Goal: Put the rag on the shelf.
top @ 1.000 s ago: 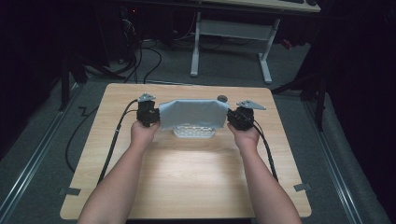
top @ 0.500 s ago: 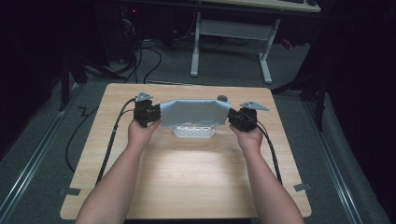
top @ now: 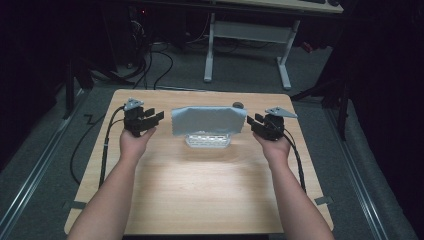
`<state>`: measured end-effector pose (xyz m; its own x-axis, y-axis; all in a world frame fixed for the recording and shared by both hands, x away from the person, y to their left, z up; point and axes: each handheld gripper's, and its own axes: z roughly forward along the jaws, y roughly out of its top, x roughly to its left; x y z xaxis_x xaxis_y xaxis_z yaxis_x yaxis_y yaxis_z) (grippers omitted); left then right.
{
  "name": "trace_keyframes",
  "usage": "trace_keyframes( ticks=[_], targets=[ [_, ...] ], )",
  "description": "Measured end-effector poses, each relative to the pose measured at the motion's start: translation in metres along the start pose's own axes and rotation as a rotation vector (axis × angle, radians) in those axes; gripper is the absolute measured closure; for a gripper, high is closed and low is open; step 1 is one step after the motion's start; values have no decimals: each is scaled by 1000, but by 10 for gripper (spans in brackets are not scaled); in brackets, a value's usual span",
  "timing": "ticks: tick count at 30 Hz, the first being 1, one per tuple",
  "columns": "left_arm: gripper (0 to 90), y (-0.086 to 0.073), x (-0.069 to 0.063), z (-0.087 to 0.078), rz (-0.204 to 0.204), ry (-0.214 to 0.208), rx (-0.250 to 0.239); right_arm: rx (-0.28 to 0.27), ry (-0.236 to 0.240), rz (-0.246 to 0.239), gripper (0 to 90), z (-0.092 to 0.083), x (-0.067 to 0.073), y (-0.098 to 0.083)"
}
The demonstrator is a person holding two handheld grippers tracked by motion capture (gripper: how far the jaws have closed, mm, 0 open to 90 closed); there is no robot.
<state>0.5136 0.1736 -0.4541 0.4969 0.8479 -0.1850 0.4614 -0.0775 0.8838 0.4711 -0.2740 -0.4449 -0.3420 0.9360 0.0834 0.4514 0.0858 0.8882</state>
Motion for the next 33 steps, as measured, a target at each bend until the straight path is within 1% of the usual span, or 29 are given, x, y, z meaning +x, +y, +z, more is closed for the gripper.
trace_keyframes(
  ticks=[1,2,3,4,6,8,9,10,11,12,13,14,15,16,18,20,21,22,23,24,25,26,27,28,29,30,31,32,33],
  targets=[
    [507,0,0,0,0,0,0,0,0,0,591,0,0,0],
    [503,0,4,-5,10,17,-1,1,-12,-5,582,-4,-3,0],
    [501,0,4,-5,10,17,-1,1,-12,-5,582,-4,-3,0],
    [497,-2,8,-10,7,26,-3,-1,-20,-4,575,-9,-7,0],
    [486,-3,10,-12,7,31,-1,-13,-22,-7,575,-11,-8,0],
    [476,-7,12,-17,11,42,2,-17,-35,3,561,-17,-13,-4],
    [468,-12,13,-20,15,49,7,-11,-30,6,543,-19,-14,-5],
    [457,-12,13,-20,15,49,7,-11,-30,6,543,-19,-14,-5],
    [451,-17,12,-24,23,53,17,-5,-23,5,513,-23,-13,-7],
    [449,-17,12,-24,23,53,17,-5,-23,5,513,-23,-13,-7],
    [449,-19,12,-26,29,54,16,-3,-24,-5,501,-25,-12,-8],
    [432,-25,11,-32,29,52,12,1,-25,-31,471,-29,-8,-9],
    [421,-28,11,-35,24,46,11,-7,-24,-53,468,-31,-6,-10],
    [410,-31,11,-38,23,43,15,-27,-30,-71,463,-34,-4,-13],
    [395,-34,10,-41,27,43,19,-6,-21,-84,436,-38,-1,-14],
    [386,-40,8,-49,36,46,29,4,-16,-93,423,-40,1,-15],
    [379,-45,7,-54,40,43,26,6,-11,-96,414,-42,2,-15],
    [374,-47,6,-57,37,35,26,10,7,-92,390,-48,5,-16],
    [371,-54,3,-64,32,13,34,13,15,-97,377,-51,8,-16],
    [364,-54,3,-64,32,13,34,13,15,-97,377,-51,8,-16],
    [364,-58,0,-68,43,14,49,14,22,-101,380,-54,10,-16],
    [357,-60,-2,-70,49,17,54,20,28,-118,375,-59,17,-16],
    [355,-64,-4,-73,48,14,57,23,26,-127,364,-61,20,-17],
    [355,-67,-7,-77,40,5,58,23,26,-127,364,-61,20,-17],
    [355,-70,-10,-79,33,-6,54,17,30,-148,355,-66,27,-19],
    [355,-73,-13,-82,37,-15,55,17,30,-148,355,-66,27,-19],
    [353,-75,-17,-84,46,-16,59,-27,36,-147,358,-73,32,-27],
    [353,-78,-22,-86,54,-20,64,-27,36,-147,358,-73,32,-27],
    [349,-81,-27,-89,57,-33,64,-12,48,-137,342,-75,34,-29]
  ],
)
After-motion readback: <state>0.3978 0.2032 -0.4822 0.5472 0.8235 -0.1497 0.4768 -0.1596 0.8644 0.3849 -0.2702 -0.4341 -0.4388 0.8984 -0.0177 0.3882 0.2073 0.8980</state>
